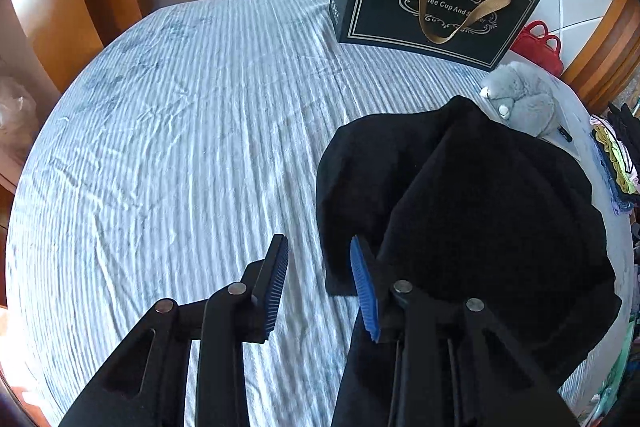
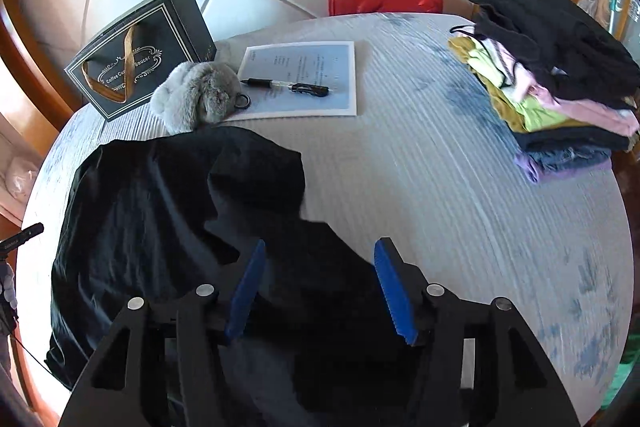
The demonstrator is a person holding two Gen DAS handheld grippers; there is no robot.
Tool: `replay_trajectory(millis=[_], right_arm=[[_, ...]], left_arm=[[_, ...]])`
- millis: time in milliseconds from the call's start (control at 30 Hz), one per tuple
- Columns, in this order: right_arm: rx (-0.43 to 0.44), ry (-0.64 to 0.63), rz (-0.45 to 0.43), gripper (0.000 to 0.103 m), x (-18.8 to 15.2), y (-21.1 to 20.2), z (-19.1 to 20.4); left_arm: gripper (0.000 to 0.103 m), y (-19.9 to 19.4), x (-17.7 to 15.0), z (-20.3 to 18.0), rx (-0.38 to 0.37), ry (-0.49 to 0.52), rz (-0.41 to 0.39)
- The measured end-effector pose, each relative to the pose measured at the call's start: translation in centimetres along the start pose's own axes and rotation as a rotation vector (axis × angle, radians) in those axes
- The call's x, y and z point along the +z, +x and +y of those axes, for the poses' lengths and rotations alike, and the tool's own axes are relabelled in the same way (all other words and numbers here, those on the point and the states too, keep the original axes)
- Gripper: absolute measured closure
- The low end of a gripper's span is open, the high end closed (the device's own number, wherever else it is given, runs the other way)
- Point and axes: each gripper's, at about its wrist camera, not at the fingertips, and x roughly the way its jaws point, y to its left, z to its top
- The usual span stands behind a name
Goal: Fold clothes
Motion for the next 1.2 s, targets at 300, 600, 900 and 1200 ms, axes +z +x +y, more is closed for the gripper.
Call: replay_trajectory(millis=[300, 600, 900, 1200], right_arm=[[0.039, -0.057, 0.078, 0.031, 5.4, 8.4, 1.1], [0.000, -0.185, 0.139, 0.090, 5.2, 12.6, 4.6], [-0.398, -0.420, -0.347, 0.096, 8.2, 2.5, 7.7], [-0.269, -0.332, -0.206, 0.040, 12.2, 5.2, 6.5]], left_arm=[[0.065, 5.3, 2.0, -1.8, -0.034, 0.019, 0.047], [0.099, 4.8, 1.9, -5.7, 0.059, 0.126, 0.014], [0.098, -5.1, 6.5, -6.2, 0.320, 0.220, -0.328], [0.091, -1.6, 10.9, -5.9, 0.266, 0.157, -0.199]])
